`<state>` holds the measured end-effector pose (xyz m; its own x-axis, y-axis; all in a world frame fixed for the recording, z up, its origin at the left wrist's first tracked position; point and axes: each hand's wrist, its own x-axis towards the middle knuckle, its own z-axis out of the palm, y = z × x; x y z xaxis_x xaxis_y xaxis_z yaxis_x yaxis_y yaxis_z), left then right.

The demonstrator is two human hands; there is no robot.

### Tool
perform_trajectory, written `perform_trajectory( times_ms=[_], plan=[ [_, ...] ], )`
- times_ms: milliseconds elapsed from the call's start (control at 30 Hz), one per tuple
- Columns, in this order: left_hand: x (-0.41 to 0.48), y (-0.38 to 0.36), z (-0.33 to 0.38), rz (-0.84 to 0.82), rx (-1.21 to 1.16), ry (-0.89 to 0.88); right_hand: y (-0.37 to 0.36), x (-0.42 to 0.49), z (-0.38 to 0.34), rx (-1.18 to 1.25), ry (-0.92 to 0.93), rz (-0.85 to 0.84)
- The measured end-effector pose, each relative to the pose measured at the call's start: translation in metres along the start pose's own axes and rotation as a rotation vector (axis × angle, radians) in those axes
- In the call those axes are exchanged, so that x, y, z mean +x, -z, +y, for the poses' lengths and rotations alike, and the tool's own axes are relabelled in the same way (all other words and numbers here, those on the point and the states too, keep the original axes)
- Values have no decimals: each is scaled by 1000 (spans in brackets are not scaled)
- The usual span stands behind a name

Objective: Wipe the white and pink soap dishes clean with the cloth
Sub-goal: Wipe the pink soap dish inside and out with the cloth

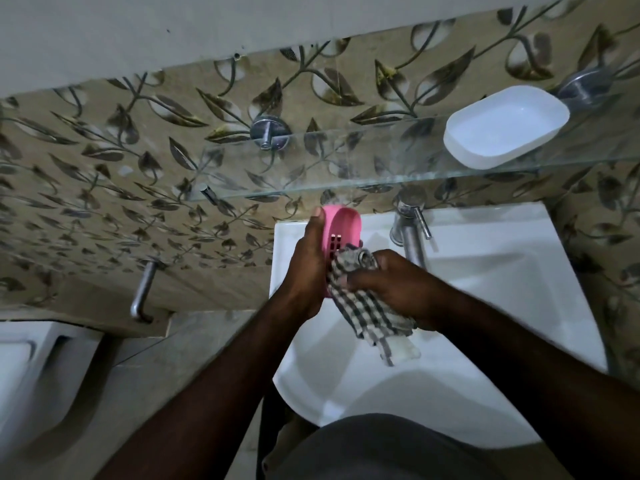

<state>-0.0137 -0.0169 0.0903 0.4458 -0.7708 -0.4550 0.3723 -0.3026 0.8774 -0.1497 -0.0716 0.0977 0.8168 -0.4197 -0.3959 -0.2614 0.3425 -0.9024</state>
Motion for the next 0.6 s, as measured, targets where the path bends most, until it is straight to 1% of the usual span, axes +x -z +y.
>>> perform_trajectory(
  times_ms=[67, 167, 233, 300, 367, 400, 433, 500, 600],
  plan=[
    [2, -5, 5, -36, -71, -8, -6, 2, -9, 338, 22, 57],
    [1, -16, 2, -93, -76, -2, -4, 16, -18, 754, 89, 178],
    [0, -21, -4, -118, -108, 10, -4, 22, -20, 860, 105, 259],
    [1, -20, -9, -121, -89, 5, -8, 20, -14, 854, 128, 289],
    [2, -15, -8, -143, -72, 8, -12, 15, -8, 749, 201, 309],
    [2, -13, -5, -157, -76, 22, -13, 11, -5, 640, 258, 300],
    [1, -11, 0, -157, -71, 31, -13, 7, -3, 482, 311, 284],
    [2, -8, 6, -112, -40, 32, -5, 3, 2, 77, 361, 239],
    [6, -5, 8, -57, 68, -27, 8, 0, 8, -520, 318, 141]
  ],
)
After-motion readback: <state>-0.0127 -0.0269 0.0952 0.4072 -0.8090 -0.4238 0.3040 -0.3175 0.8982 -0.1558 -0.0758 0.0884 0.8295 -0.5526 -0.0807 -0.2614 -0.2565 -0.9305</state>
